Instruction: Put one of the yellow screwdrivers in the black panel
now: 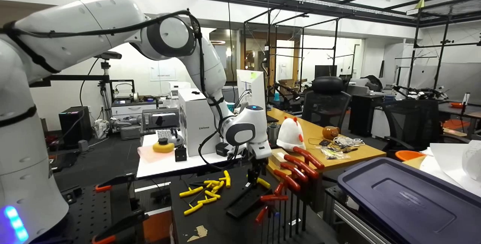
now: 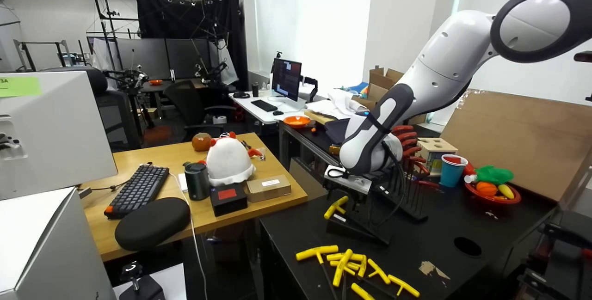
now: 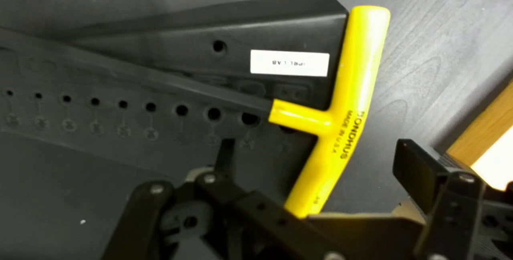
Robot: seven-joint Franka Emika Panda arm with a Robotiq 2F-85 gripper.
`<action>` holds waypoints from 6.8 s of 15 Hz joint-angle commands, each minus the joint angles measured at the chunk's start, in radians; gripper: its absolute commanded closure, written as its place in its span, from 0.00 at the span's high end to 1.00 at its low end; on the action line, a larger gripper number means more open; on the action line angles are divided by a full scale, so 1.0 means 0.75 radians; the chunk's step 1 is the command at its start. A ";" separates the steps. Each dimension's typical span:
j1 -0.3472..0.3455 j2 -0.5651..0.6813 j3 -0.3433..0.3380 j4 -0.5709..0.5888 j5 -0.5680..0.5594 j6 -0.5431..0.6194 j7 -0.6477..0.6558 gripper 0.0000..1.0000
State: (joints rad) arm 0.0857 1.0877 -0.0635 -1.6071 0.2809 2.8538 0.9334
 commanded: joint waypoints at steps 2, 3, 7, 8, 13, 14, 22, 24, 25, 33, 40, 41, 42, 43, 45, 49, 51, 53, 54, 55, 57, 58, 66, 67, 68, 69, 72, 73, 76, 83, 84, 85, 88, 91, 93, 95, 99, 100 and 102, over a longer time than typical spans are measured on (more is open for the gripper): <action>-0.026 -0.096 -0.002 -0.019 0.011 -0.025 -0.069 1.00; -0.032 -0.100 -0.002 -0.008 0.011 -0.033 -0.081 1.00; -0.049 -0.095 0.027 -0.032 0.027 0.001 -0.118 1.00; -0.051 -0.089 0.033 -0.037 0.027 0.001 -0.125 1.00; -0.059 -0.072 0.056 -0.053 0.037 -0.016 -0.155 1.00; -0.058 -0.069 0.058 -0.053 0.040 -0.011 -0.165 1.00; -0.068 -0.058 0.079 -0.051 0.042 -0.002 -0.221 1.00; -0.083 -0.064 0.099 -0.048 0.049 -0.020 -0.255 1.00; -0.100 -0.070 0.119 -0.042 0.056 -0.032 -0.281 1.00; -0.070 -0.034 0.088 -0.015 0.061 -0.015 -0.265 1.00; -0.058 -0.027 0.074 -0.010 0.063 -0.001 -0.247 1.00; -0.059 -0.023 0.074 -0.007 0.065 0.004 -0.248 1.00; -0.053 -0.019 0.065 -0.004 0.071 0.016 -0.237 1.00; -0.046 -0.015 0.057 -0.002 0.078 0.027 -0.225 1.00; -0.040 -0.006 0.046 0.007 0.089 0.026 -0.218 1.00; -0.030 0.007 0.029 0.017 0.106 0.033 -0.212 1.00; -0.032 0.011 0.030 0.020 0.112 0.041 -0.211 1.00; -0.033 0.018 0.032 0.028 0.115 0.040 -0.209 1.00; -0.031 0.022 0.030 0.033 0.116 0.040 -0.205 1.00; -0.030 0.026 0.030 0.036 0.117 0.041 -0.200 1.00; -0.028 0.030 0.029 0.041 0.118 0.044 -0.183 1.00; -0.028 0.032 0.029 0.043 0.118 0.044 -0.180 1.00; -0.027 0.051 0.024 0.065 0.121 0.061 -0.148 1.00; -0.027 0.054 0.022 0.069 0.121 0.064 -0.144 1.00; -0.026 0.058 0.020 0.072 0.122 0.069 -0.135 1.00; -0.026 0.061 0.019 0.075 0.121 0.071 -0.127 1.00; -0.026 0.073 0.014 0.089 0.119 0.068 -0.114 1.00; -0.025 0.075 0.013 0.090 0.119 0.070 -0.107 1.00; -0.022 0.078 0.013 0.088 0.118 0.081 -0.105 0.75; -0.026 0.083 0.012 0.091 0.119 0.086 -0.107 0.30; -0.025 0.082 0.012 0.092 0.119 0.088 -0.108 0.21; -0.025 0.081 0.011 0.095 0.119 0.089 -0.108 0.15; -0.025 0.080 0.012 0.097 0.123 0.090 -0.101 0.05; -0.024 0.077 0.010 0.093 0.124 0.090 -0.101 0.06; -0.025 0.070 0.011 0.085 0.123 0.090 -0.105 0.06; -0.022 0.059 0.010 0.074 0.123 0.088 -0.104 0.06; -0.040 0.034 0.033 0.053 0.129 0.080 -0.121 0.06; -0.045 0.028 0.038 0.049 0.131 0.081 -0.125 0.06; -0.053 0.014 0.049 0.036 0.134 0.084 -0.133 0.06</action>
State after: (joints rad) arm 0.0528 1.1389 -0.0435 -1.5414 0.3554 2.9022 0.8403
